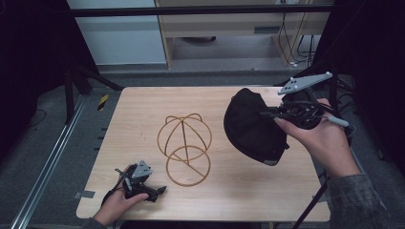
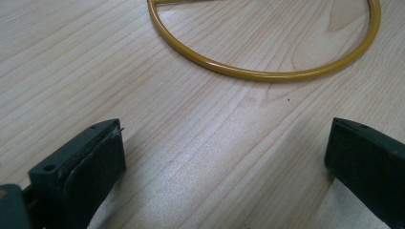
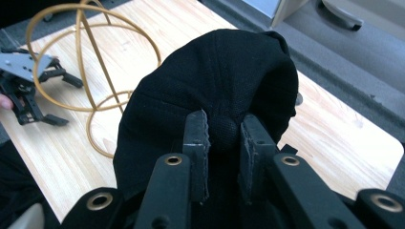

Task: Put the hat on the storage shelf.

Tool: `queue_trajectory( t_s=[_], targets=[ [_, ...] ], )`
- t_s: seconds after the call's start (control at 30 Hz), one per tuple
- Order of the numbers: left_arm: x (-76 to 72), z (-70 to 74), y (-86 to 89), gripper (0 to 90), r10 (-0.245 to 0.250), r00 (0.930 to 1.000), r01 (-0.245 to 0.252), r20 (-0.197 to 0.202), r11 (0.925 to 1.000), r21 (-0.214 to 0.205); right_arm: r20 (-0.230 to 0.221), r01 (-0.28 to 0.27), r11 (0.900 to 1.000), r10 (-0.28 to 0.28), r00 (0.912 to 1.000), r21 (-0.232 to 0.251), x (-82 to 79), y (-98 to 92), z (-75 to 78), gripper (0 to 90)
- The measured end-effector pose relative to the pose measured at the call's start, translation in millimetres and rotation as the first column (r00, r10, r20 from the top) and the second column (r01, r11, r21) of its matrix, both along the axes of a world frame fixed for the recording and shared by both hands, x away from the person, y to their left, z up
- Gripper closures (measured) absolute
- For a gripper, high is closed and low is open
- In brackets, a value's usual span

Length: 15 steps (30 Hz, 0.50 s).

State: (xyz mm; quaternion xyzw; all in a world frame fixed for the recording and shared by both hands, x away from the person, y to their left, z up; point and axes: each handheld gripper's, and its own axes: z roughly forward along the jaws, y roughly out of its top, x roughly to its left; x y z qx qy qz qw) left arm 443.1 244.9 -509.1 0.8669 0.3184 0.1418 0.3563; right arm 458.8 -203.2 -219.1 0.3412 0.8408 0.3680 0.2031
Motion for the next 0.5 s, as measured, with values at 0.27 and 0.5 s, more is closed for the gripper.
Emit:
queue_trajectory(
  t_s=[0.27,0.5],
  targets=[
    [0.0,0.0,0.0,0.0,0.000,1.0000,0.000,0.000,1.0000,0.000,0.060,-0.036,0.9988,0.034,0.9976,0.032,-10.1,10.2,13.3,76.1],
    [0.0,0.1,0.1,0.0,-0.001,1.0000,0.001,0.000,1.0000,0.001,0.082,-0.061,0.9962,0.056,0.9951,0.062,-16.6,15.1,23.2,76.1]
  ],
)
